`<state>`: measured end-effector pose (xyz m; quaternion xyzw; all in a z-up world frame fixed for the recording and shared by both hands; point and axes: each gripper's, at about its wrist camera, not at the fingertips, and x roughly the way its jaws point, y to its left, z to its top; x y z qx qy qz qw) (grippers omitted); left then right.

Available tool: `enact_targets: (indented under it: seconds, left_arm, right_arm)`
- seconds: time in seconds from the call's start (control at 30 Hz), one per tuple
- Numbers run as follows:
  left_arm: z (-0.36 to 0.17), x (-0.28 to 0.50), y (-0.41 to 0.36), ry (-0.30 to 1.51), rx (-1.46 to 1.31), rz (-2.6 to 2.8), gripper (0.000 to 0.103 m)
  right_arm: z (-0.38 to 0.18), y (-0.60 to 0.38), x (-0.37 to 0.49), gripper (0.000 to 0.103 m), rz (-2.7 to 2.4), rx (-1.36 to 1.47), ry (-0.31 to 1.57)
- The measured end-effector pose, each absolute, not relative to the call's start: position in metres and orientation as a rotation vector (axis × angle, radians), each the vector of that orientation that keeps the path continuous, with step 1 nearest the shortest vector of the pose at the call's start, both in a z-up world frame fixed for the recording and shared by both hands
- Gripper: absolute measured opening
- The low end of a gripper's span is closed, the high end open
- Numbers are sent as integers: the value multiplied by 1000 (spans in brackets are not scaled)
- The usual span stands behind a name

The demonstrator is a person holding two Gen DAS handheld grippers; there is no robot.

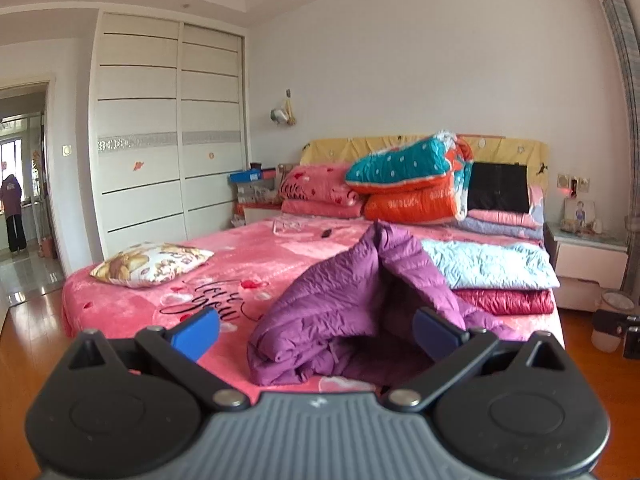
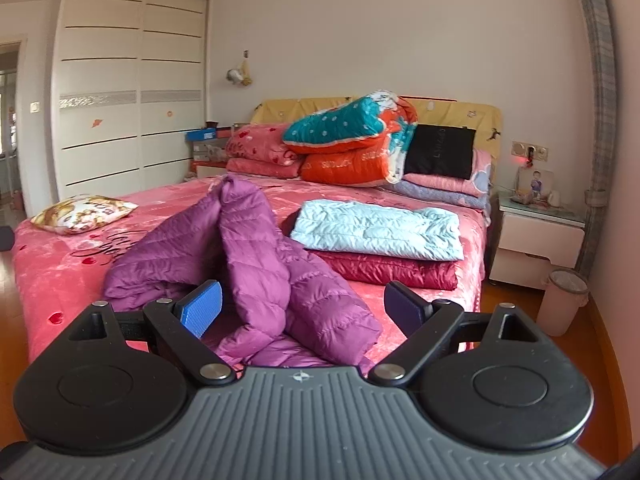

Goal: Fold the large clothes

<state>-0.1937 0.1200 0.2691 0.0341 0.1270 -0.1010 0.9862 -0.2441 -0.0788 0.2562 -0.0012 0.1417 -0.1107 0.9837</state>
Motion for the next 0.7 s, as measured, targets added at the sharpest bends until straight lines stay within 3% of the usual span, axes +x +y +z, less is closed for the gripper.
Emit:
enact_targets:
  seconds: [0.7]
  left_arm:
    - [239, -173, 101, 330, 83, -258, 103]
  right_arm:
    - [248, -68, -241, 103, -162, -8, 252]
